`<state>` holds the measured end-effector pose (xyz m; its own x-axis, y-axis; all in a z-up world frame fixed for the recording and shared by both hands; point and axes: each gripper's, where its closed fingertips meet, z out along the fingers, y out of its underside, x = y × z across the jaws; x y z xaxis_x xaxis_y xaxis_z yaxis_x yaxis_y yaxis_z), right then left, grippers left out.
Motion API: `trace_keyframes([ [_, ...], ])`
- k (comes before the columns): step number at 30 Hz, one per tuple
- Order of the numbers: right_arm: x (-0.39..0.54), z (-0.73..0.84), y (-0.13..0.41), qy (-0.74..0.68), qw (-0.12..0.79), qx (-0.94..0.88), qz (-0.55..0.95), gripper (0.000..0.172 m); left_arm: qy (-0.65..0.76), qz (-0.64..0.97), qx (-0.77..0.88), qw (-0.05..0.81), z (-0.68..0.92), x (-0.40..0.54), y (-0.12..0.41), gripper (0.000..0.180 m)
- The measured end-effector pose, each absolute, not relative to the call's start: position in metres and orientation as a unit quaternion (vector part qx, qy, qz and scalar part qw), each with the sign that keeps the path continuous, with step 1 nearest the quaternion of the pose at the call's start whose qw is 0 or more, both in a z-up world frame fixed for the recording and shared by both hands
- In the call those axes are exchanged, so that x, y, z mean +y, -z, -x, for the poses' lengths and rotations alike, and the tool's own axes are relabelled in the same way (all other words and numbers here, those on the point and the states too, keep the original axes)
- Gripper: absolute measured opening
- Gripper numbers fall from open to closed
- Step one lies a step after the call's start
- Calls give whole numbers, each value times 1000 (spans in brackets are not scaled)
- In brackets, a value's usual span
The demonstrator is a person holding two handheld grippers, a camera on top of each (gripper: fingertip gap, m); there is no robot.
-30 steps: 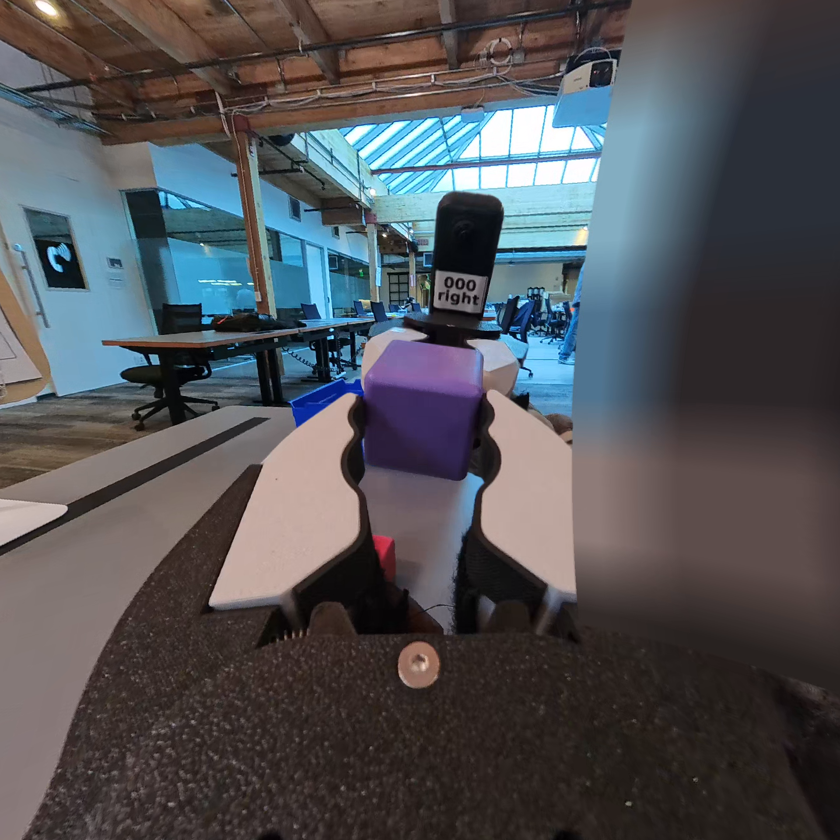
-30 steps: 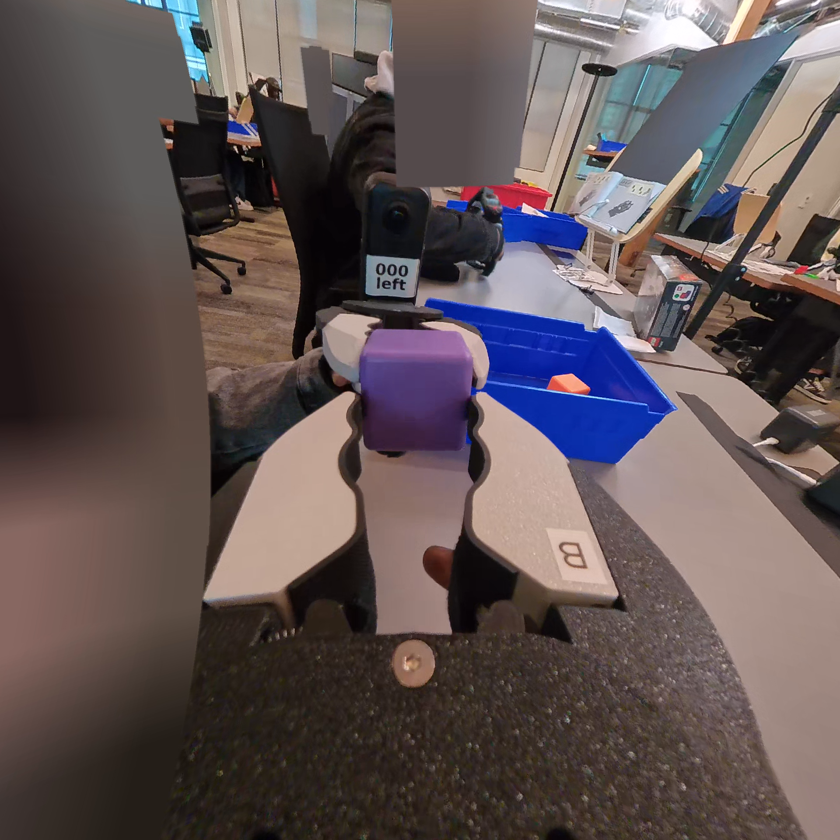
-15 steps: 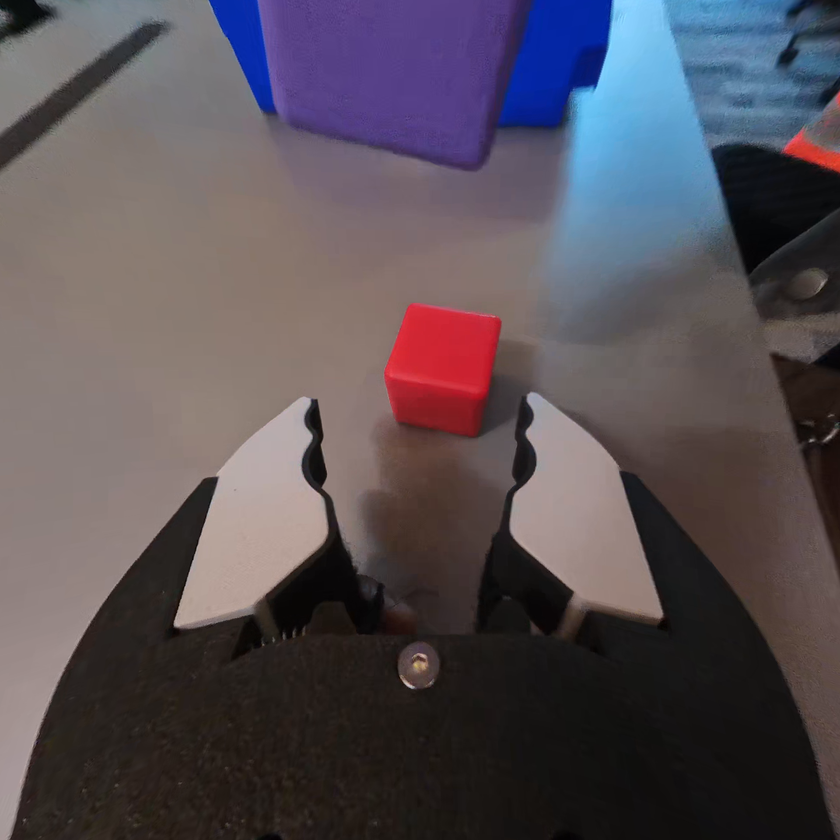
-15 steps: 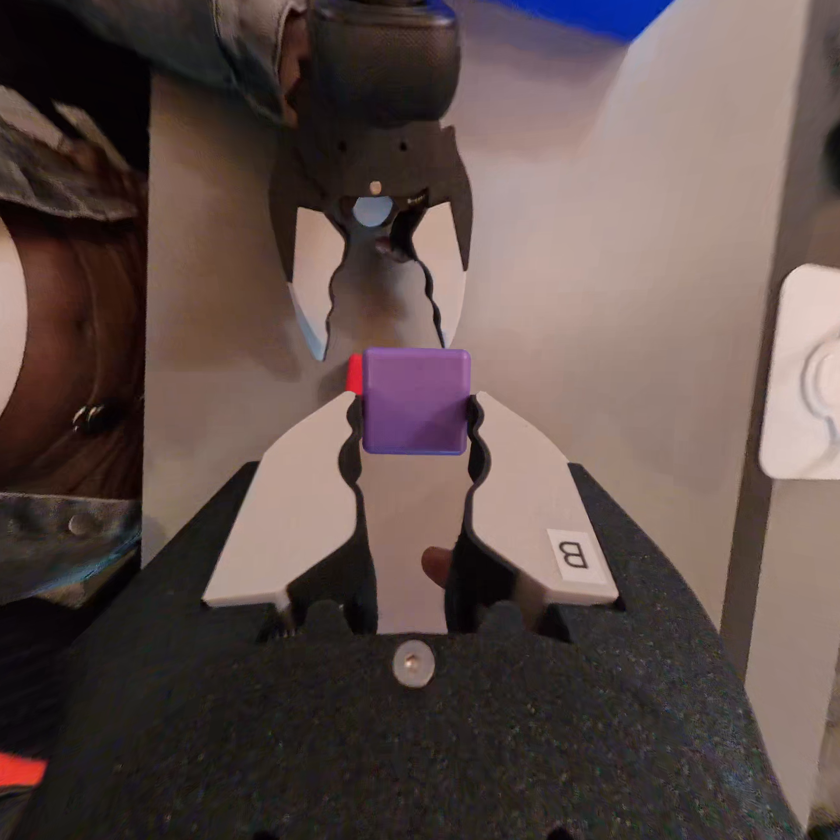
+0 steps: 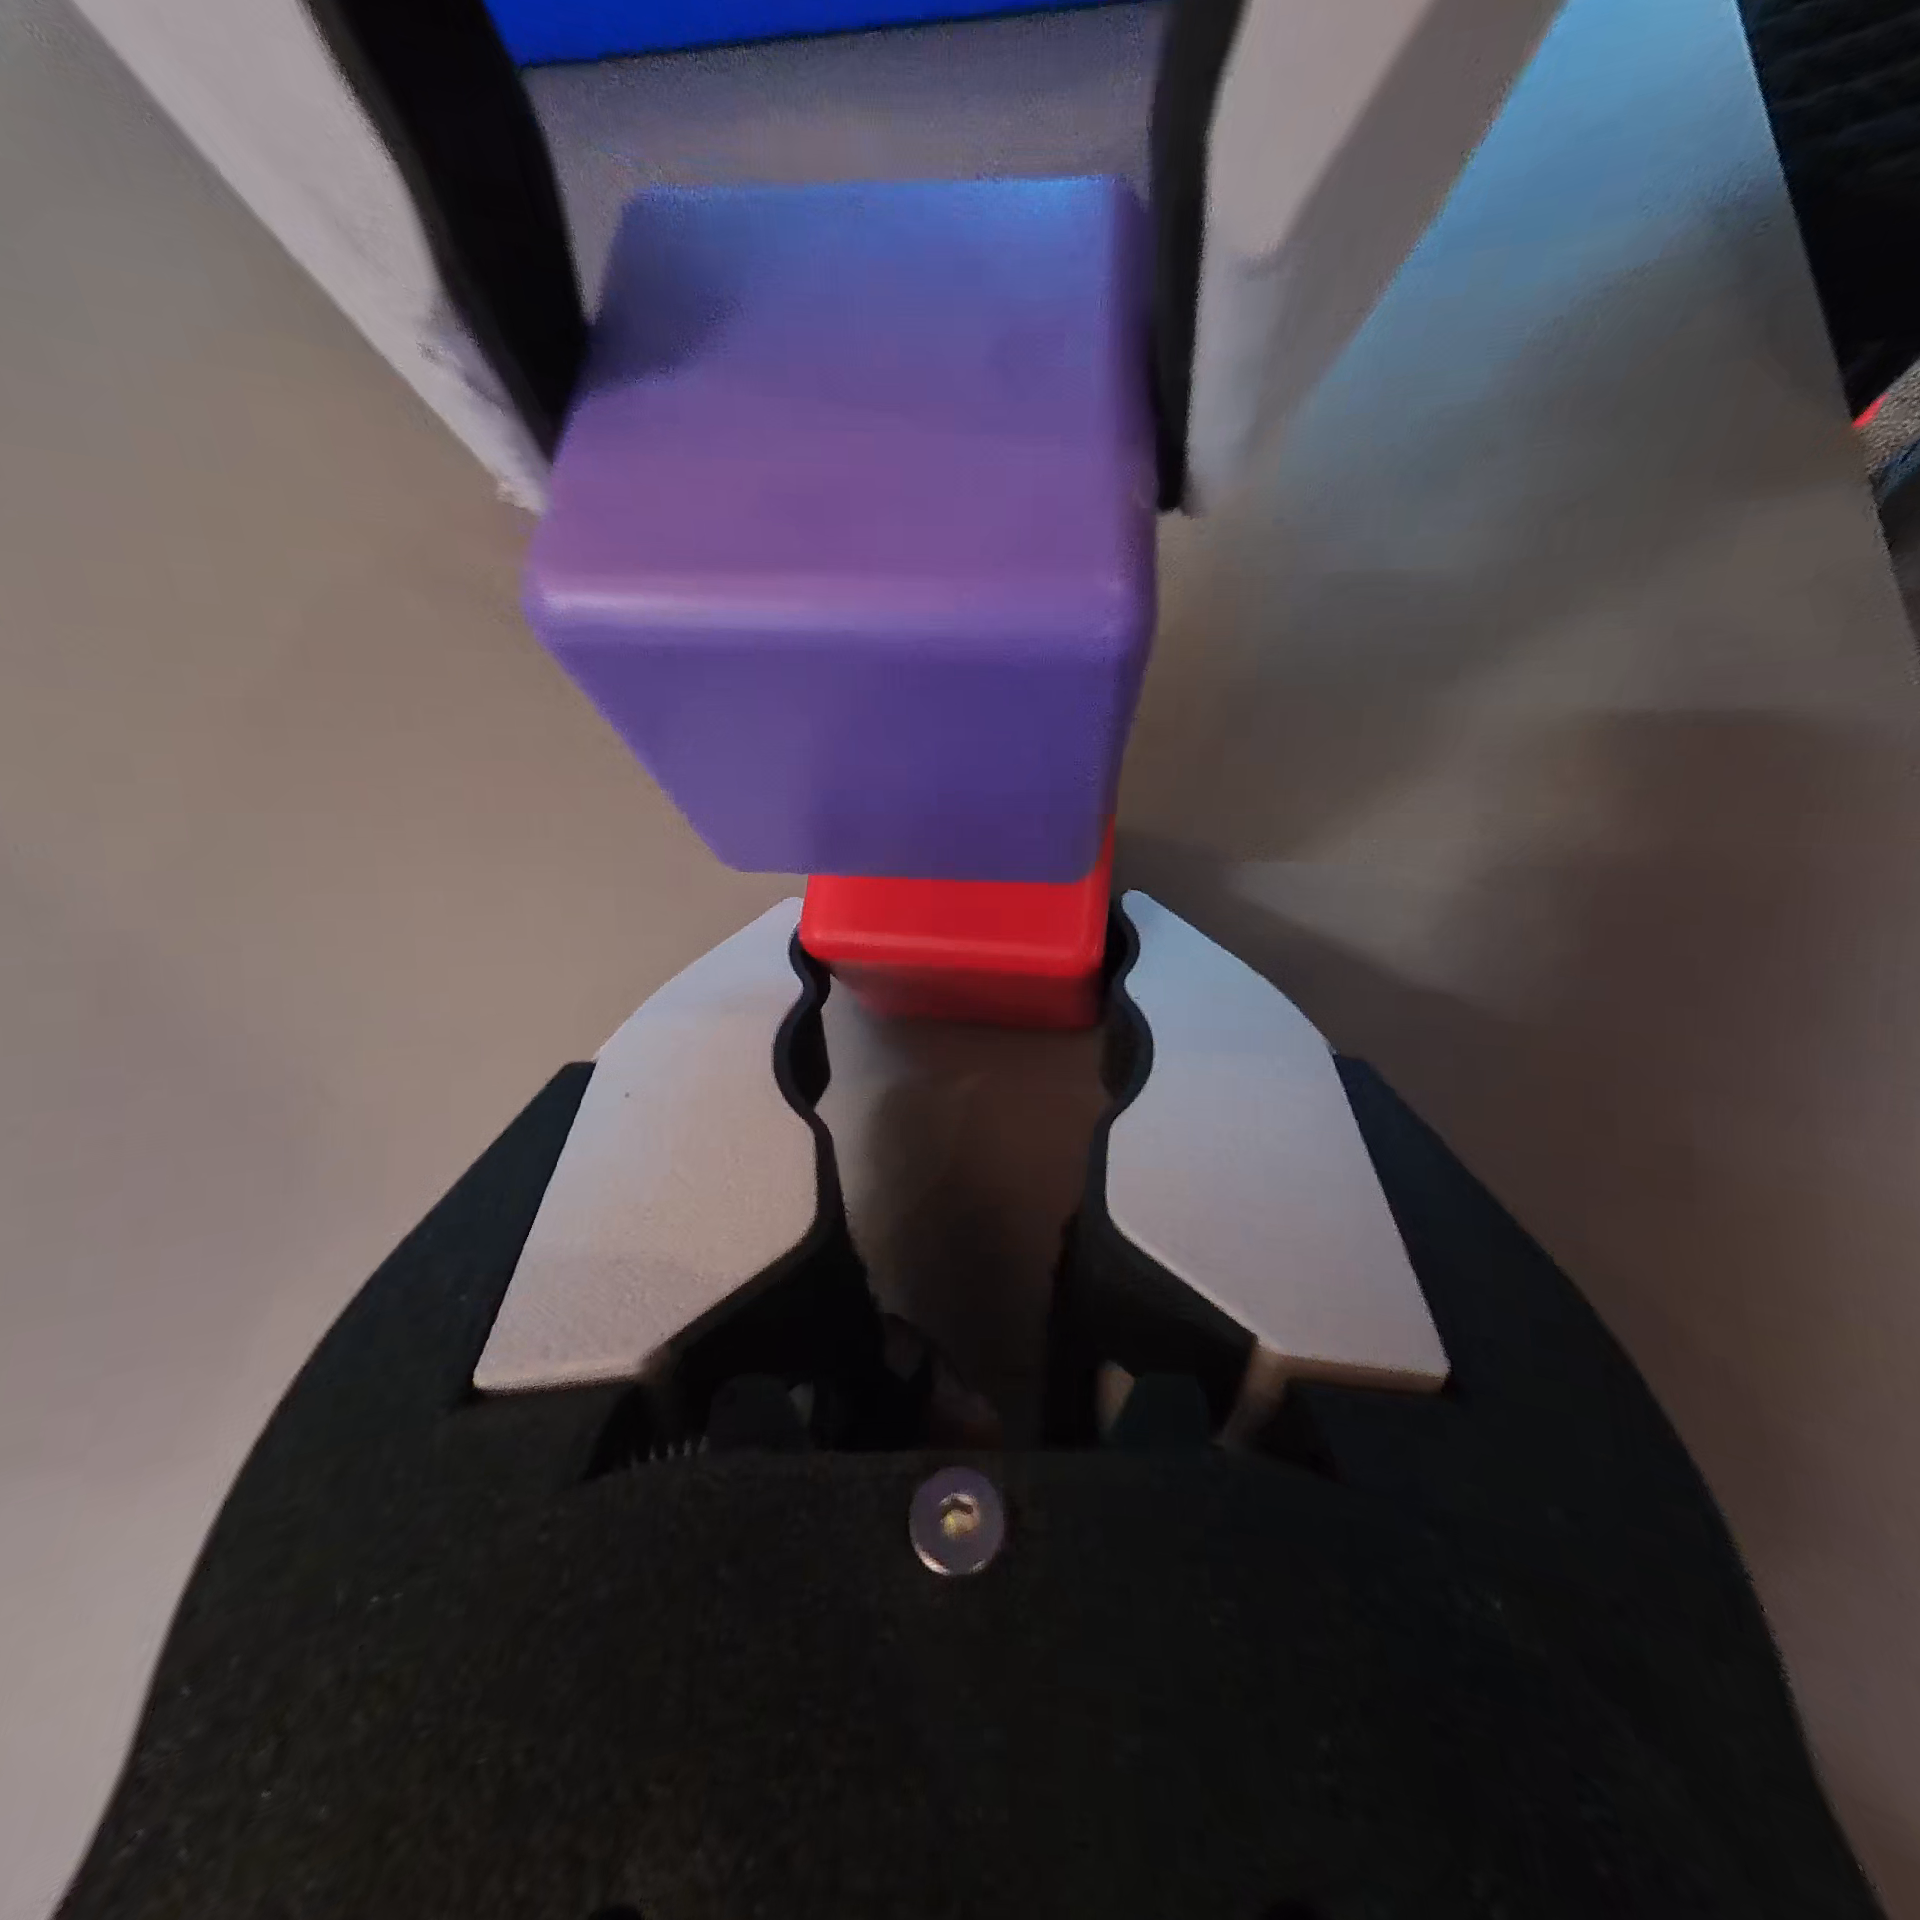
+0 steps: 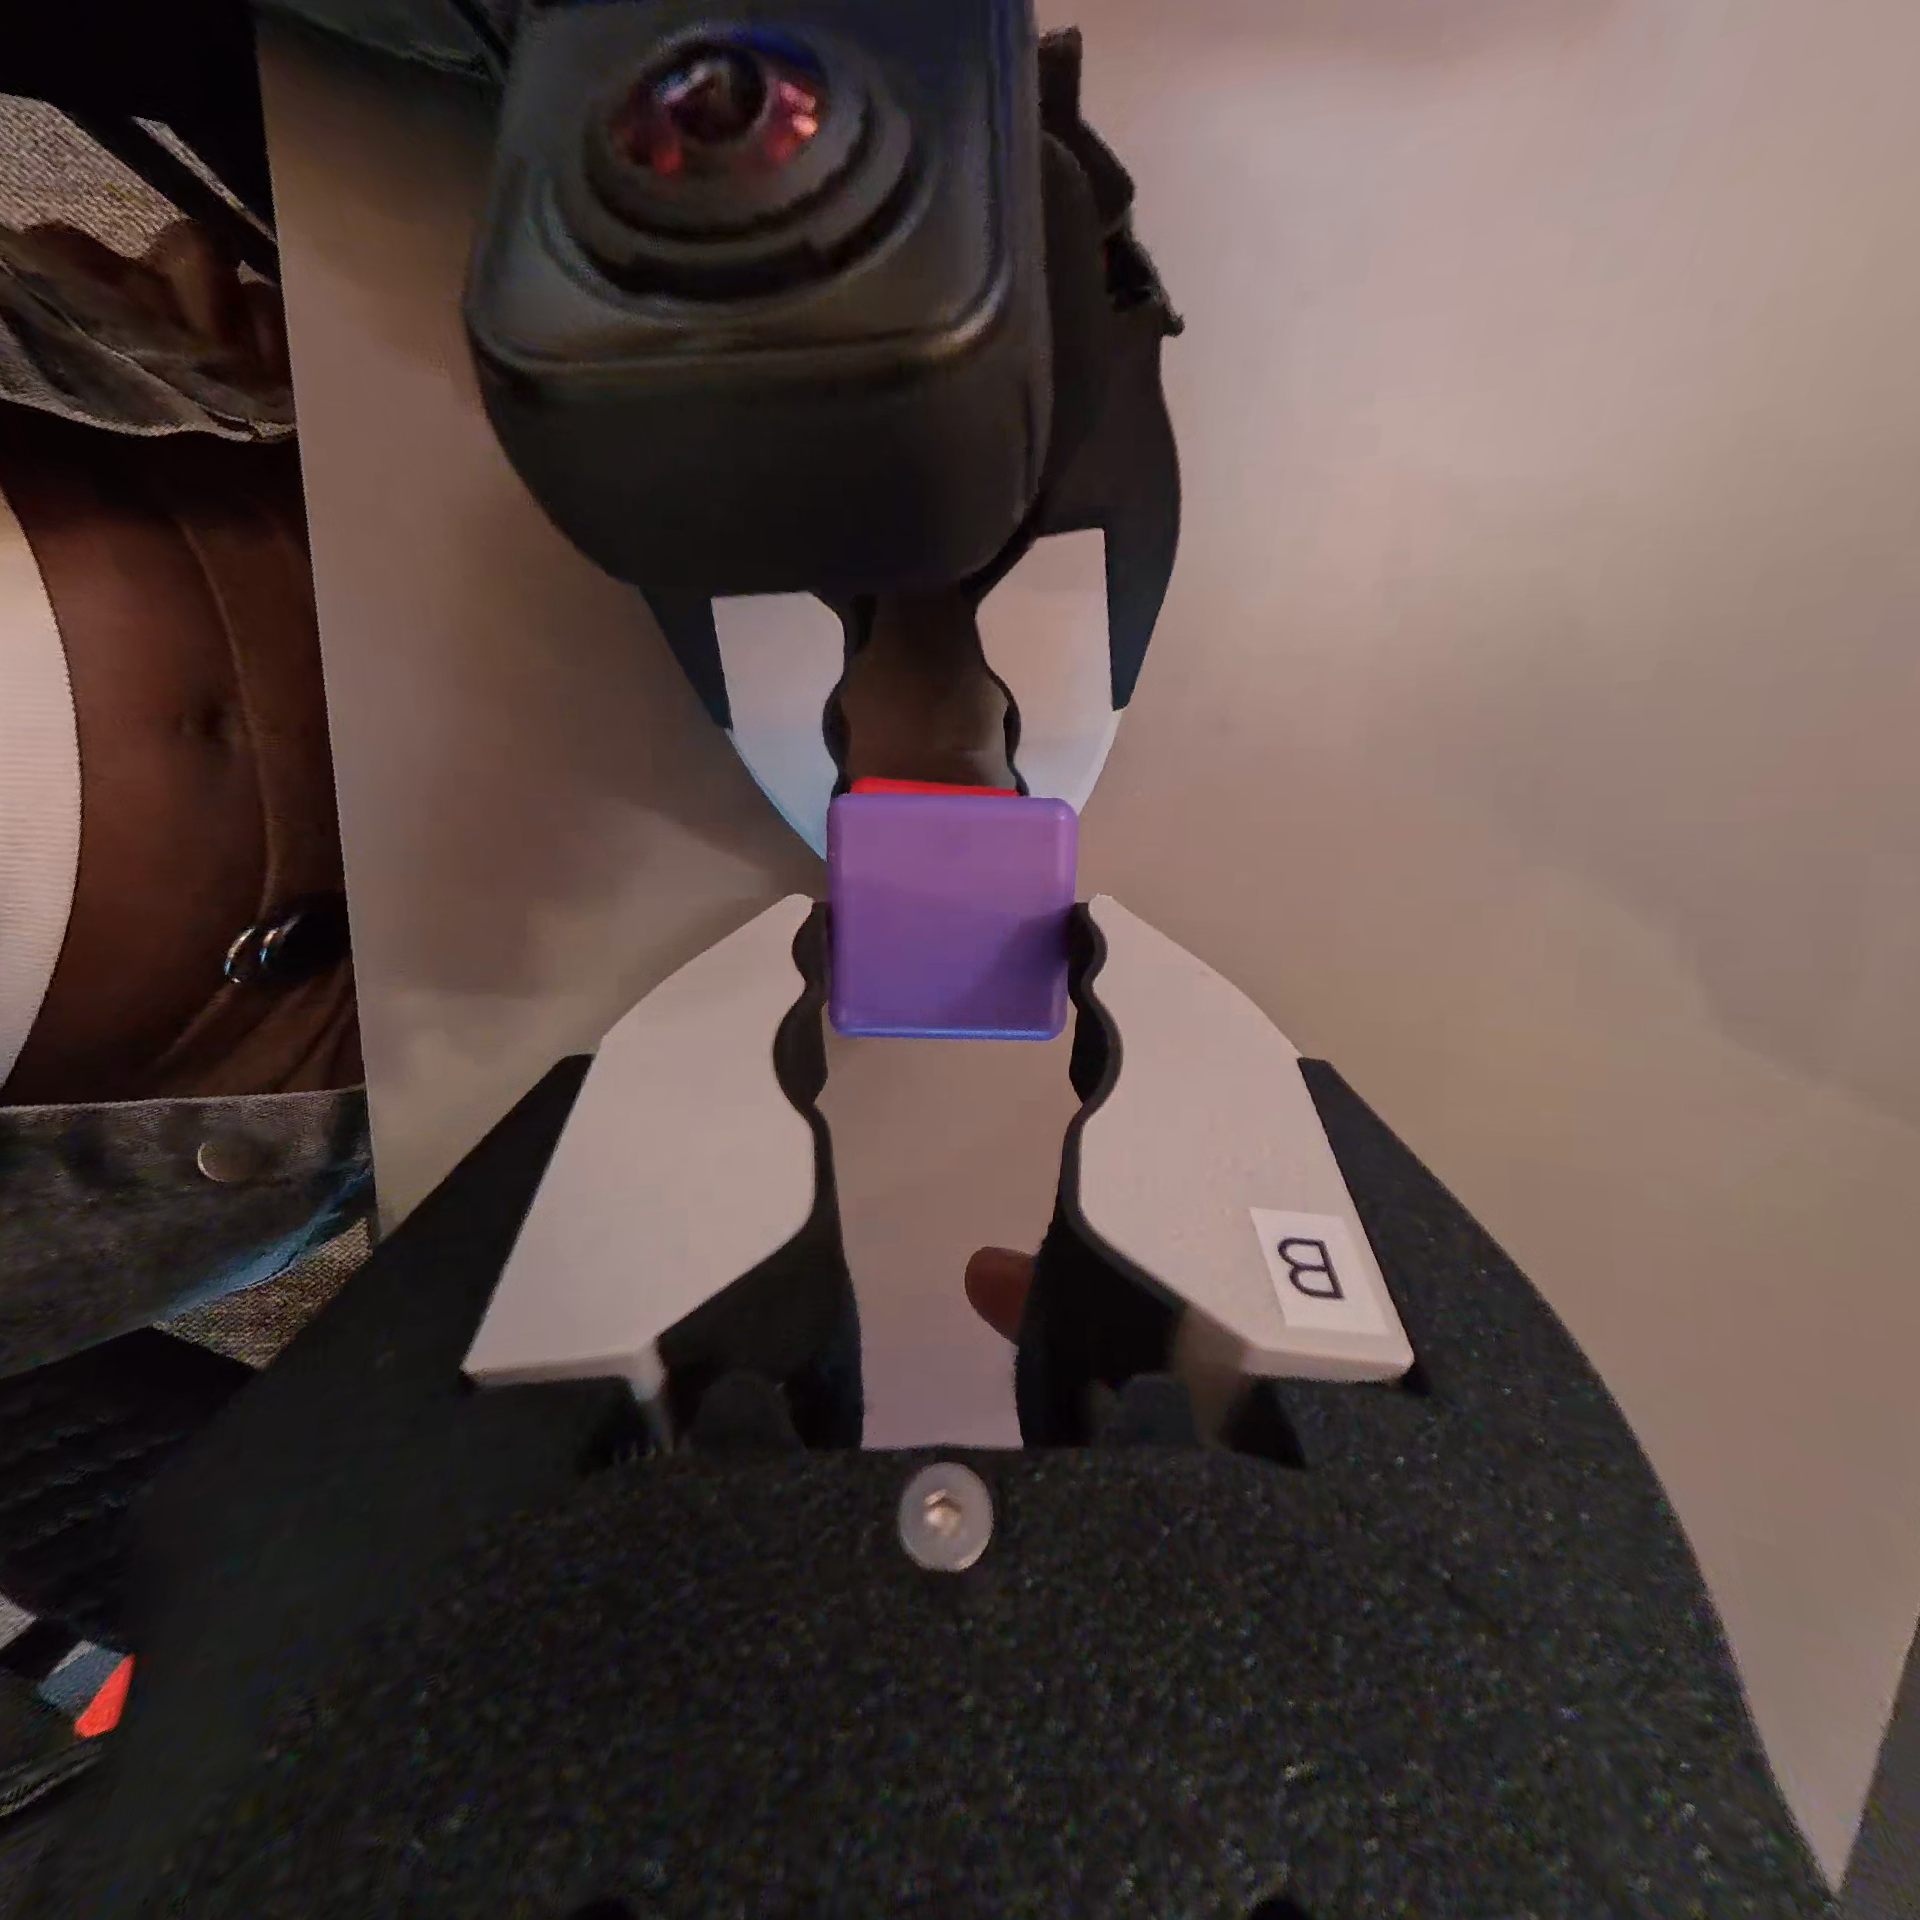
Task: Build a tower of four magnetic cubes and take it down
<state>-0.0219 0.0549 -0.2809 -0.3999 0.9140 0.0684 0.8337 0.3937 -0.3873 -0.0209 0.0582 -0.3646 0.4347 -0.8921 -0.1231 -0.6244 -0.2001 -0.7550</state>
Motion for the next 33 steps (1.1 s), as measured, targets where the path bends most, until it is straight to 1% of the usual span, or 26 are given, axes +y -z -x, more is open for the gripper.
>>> trace_keyframes([
  [9,53,23,297,-145,120,-813,551,44,163,763,490,389,21,57,365,50],
  [33,52,25,299,-140,93,-828,535,44,166,766,486,386,20,55,366,50],
])
